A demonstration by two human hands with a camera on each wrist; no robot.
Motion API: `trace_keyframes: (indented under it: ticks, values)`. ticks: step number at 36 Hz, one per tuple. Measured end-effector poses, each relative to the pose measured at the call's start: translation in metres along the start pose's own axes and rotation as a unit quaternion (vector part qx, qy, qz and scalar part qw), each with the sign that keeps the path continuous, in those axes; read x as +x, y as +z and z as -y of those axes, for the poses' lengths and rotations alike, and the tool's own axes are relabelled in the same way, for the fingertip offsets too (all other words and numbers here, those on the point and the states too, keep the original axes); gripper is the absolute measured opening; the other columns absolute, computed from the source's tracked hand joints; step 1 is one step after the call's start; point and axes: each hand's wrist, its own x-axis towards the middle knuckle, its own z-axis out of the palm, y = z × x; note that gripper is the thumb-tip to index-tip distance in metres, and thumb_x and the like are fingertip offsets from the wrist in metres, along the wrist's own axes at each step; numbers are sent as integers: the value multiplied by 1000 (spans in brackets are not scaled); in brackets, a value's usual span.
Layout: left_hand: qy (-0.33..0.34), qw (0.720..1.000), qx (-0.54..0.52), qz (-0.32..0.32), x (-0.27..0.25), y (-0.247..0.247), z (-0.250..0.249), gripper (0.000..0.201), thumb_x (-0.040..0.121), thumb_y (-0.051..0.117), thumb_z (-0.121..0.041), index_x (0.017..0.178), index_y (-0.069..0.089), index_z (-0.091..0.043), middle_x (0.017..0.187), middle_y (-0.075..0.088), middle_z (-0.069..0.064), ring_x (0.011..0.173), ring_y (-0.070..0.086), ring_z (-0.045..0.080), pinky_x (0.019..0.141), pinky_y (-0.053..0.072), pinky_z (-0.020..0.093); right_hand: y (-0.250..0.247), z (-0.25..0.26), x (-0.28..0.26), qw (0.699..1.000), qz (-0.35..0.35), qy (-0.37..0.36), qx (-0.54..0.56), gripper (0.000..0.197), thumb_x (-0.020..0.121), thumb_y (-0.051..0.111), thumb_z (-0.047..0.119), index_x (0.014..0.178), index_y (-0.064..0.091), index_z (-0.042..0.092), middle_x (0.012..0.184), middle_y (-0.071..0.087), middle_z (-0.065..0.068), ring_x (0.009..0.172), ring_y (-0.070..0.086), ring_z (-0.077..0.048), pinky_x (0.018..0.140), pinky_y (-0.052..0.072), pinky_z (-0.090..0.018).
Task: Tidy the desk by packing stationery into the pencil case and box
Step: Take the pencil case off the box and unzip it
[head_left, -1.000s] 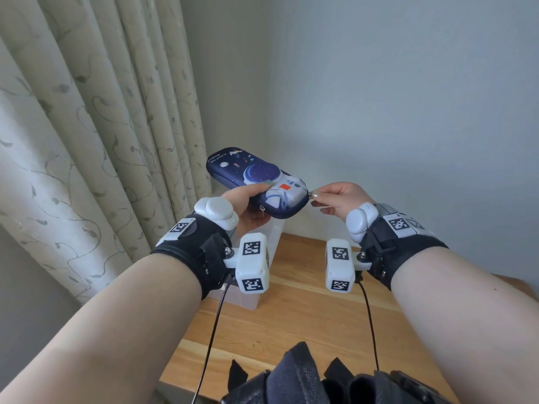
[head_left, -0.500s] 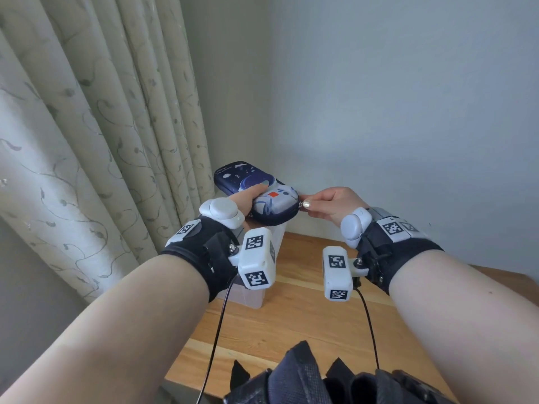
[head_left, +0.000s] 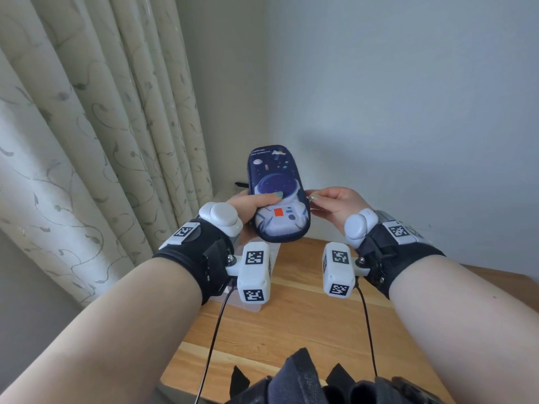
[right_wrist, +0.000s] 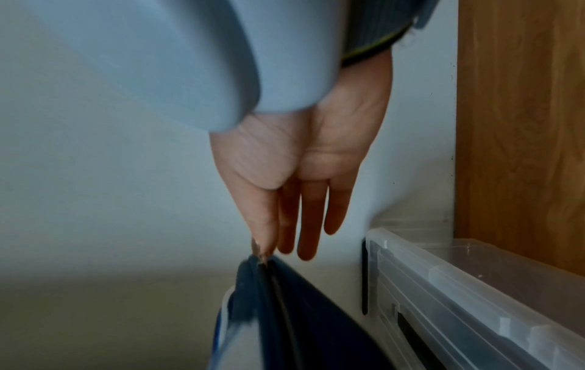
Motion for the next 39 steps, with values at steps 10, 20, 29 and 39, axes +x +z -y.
trace_keyframes:
  ticks: [10, 20, 29, 39]
  values:
    - [40, 988, 63, 134, -2, 17, 11, 20, 88, 60, -4, 104, 62, -16, 90, 74, 7, 78, 72, 21, 65, 58, 29, -35, 3, 0, 999, -36, -1, 14, 38, 90, 56, 0, 61, 73, 18, 137, 52, -7, 113, 56, -23, 101, 44, -40]
    - [8, 996, 84, 17, 28, 51, 20, 70, 57, 75, -63, 107, 66, -15, 107, 72, 10, 100, 68, 29, 100, 47, 43, -43, -2, -20, 993, -25, -29, -108, 29, 81, 69, 6, 56, 69, 22, 107, 67, 10, 106, 61, -5, 103, 46, -40]
    - [35, 976, 213, -16, 40, 68, 48, 45, 74, 67, -60, 95, 64, -21, 92, 71, 3, 92, 68, 25, 95, 49, 36, -64, -12, -38, 992, -10, -43, -121, 29, 85, 64, 1, 69, 71, 24, 131, 55, 4, 119, 54, -2, 105, 39, -27]
    - [29, 933, 342, 109, 47, 112, 70, 11, 88, 66, -30, 78, 59, -30, 55, 65, -23, 51, 61, -9, 59, 43, 5, -124, -39, -65, 989, -128, 34, 67, 24, 94, 48, -2, 74, 57, 5, 122, 60, -15, 99, 61, -25, 96, 50, -38]
